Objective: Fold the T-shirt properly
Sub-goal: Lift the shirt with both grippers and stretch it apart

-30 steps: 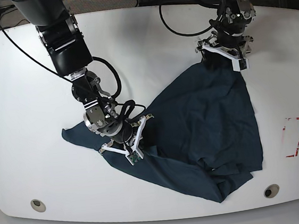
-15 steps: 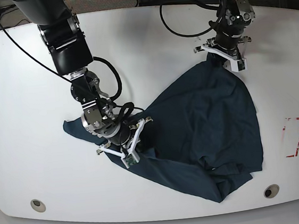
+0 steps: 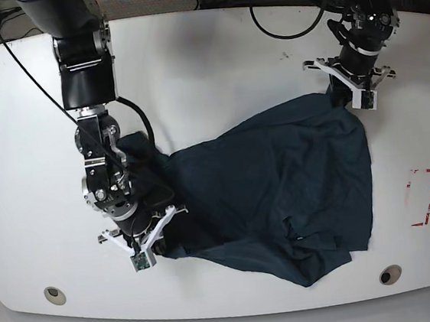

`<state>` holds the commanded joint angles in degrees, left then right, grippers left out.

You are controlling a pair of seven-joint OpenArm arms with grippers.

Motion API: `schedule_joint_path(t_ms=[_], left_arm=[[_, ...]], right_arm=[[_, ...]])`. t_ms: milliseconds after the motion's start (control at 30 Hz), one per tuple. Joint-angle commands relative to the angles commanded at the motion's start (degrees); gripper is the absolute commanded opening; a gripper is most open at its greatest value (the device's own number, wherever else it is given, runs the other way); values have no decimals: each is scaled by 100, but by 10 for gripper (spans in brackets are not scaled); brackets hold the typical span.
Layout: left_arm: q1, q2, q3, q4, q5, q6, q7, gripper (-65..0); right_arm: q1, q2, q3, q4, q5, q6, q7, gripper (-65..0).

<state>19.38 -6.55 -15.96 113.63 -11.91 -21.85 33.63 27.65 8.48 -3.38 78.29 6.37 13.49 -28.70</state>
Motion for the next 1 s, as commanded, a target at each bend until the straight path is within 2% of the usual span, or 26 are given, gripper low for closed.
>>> schedule_joint_path(t_ms=[233, 367, 567, 700, 900, 1000], left_arm=[[-527, -457, -53, 158, 0, 18, 0, -650], [-1011, -563, -440, 149, 18, 18, 79, -650], [-2031, -589, -932, 141, 18, -18, 1029, -650], [-2787, -791, -1073, 132, 0, -18, 1697, -650], [-3736, -809, -1081, 141, 0, -18, 2268, -650], [-4308, -958, -1081, 141, 0, -26, 2602, -650]], right_arm=[[440, 167, 0, -18, 0, -26, 0, -650], [738, 343, 0, -26, 0, -35, -9, -650], [1178, 422, 0, -290, 0, -35, -9, -650], [1547, 554, 9, -554, 0, -35, -9, -650], [2040, 642, 0, -800, 9, -35, -9, -650], [2295, 659, 0, -862, 9, -35, -35, -650]])
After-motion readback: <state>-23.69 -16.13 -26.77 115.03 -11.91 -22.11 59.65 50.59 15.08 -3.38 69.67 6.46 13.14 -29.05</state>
